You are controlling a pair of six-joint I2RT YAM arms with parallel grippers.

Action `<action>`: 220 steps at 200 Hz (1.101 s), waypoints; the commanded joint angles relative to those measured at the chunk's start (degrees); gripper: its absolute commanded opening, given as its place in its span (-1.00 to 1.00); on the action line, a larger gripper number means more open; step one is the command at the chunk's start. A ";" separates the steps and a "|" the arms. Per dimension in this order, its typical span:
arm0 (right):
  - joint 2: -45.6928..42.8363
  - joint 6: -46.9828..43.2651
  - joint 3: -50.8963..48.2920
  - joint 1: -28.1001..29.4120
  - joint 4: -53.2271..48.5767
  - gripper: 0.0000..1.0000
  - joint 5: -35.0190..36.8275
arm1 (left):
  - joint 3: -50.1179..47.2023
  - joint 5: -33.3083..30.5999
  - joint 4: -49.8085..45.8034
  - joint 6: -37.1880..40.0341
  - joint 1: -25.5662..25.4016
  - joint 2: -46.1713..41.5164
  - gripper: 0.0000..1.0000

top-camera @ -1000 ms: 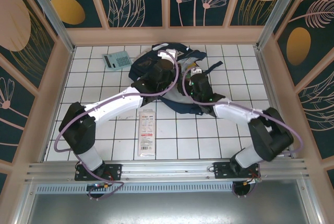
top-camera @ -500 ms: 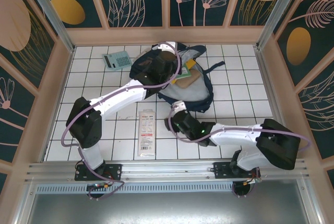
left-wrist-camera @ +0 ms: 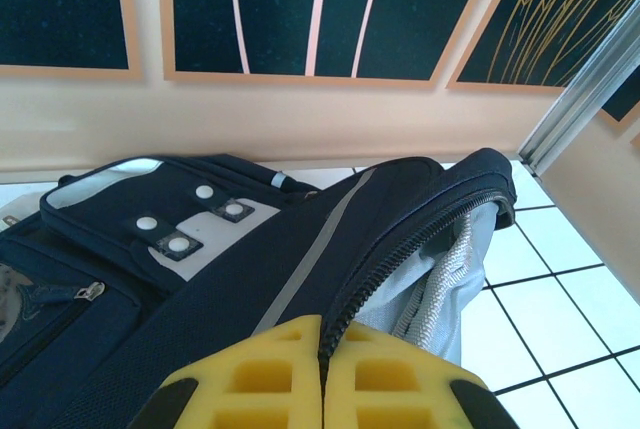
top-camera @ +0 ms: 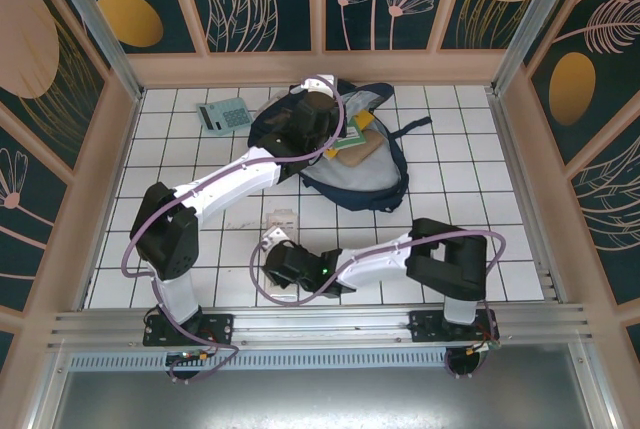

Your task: Pack books, pencil case, and school supplies into a backpack

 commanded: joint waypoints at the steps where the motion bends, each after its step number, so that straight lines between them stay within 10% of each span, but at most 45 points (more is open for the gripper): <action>1: 3.75 -2.42 3.32 0.04 -0.22 -0.11 -3.76 | 1.09 -3.22 1.81 -1.04 1.93 0.17 -1.00; 158: -12.31 -0.08 -12.44 -12.18 -7.06 -0.04 2.28 | -0.96 -2.04 2.77 -1.52 2.00 -0.75 -1.00; 220: -21.44 14.05 -16.07 -13.08 -12.15 0.62 2.65 | -1.17 -1.50 3.04 -1.36 2.00 -0.91 -1.00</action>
